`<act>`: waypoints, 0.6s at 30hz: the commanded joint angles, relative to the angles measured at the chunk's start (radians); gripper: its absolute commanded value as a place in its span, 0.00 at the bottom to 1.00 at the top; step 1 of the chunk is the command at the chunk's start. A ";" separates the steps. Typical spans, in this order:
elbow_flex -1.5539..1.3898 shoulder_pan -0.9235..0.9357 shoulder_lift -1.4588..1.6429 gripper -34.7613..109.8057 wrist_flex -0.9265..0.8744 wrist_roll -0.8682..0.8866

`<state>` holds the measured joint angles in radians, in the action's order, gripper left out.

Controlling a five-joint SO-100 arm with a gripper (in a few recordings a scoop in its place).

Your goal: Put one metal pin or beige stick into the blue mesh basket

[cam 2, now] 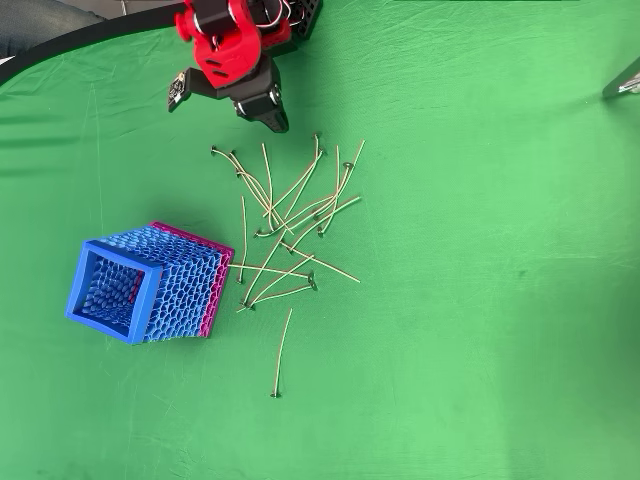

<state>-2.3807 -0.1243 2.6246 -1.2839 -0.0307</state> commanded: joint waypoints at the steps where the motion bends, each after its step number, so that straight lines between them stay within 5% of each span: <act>1: 0.057 -0.009 -0.124 0.25 -0.005 0.023; 18: 0.091 -0.048 -0.374 0.25 0.028 0.054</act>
<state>-2.3424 -0.1687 2.2795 -1.2701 0.0276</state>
